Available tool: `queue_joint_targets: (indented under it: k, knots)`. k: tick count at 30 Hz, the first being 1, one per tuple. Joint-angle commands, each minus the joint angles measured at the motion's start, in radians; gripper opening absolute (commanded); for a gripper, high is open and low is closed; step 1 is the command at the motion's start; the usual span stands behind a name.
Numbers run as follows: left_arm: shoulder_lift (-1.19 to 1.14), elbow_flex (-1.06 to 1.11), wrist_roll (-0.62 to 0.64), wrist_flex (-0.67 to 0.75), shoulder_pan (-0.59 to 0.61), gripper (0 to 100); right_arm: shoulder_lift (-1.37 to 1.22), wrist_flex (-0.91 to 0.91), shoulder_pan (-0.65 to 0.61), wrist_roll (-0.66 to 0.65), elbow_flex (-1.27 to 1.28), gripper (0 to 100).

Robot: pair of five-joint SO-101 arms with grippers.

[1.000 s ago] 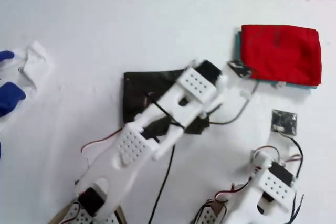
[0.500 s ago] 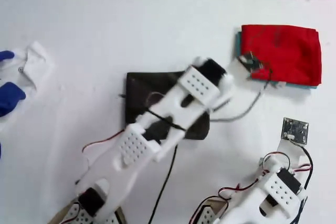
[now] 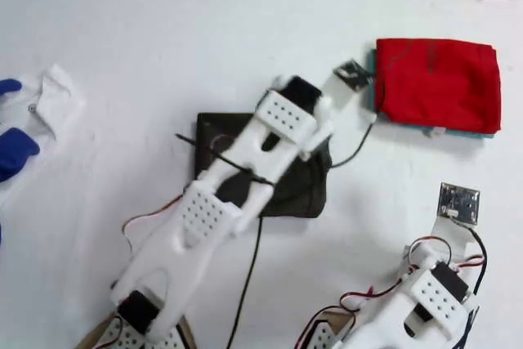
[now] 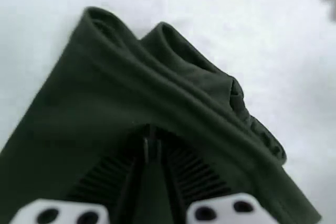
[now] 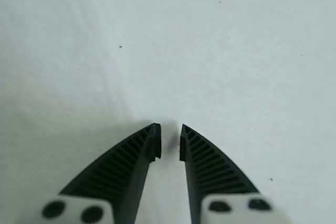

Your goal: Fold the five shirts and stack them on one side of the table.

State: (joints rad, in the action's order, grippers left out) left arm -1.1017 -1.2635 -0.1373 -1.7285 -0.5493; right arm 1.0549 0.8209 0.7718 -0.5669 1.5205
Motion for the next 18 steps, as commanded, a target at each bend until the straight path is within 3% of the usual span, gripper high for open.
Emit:
queue_joint_targets:
  k: [1,9,18]
  knots:
    - [-0.008,-0.007,0.005,0.021,-0.069,2,0.036,-0.012,-0.007,0.000,-0.009,7.3]
    - [0.055,-0.008,0.005,0.043,-0.100,2,0.036,-0.012,-0.007,0.000,-0.009,7.3]
    - [0.252,0.004,0.002,-0.057,-0.064,2,0.036,-0.012,-0.007,0.000,-0.009,7.3]
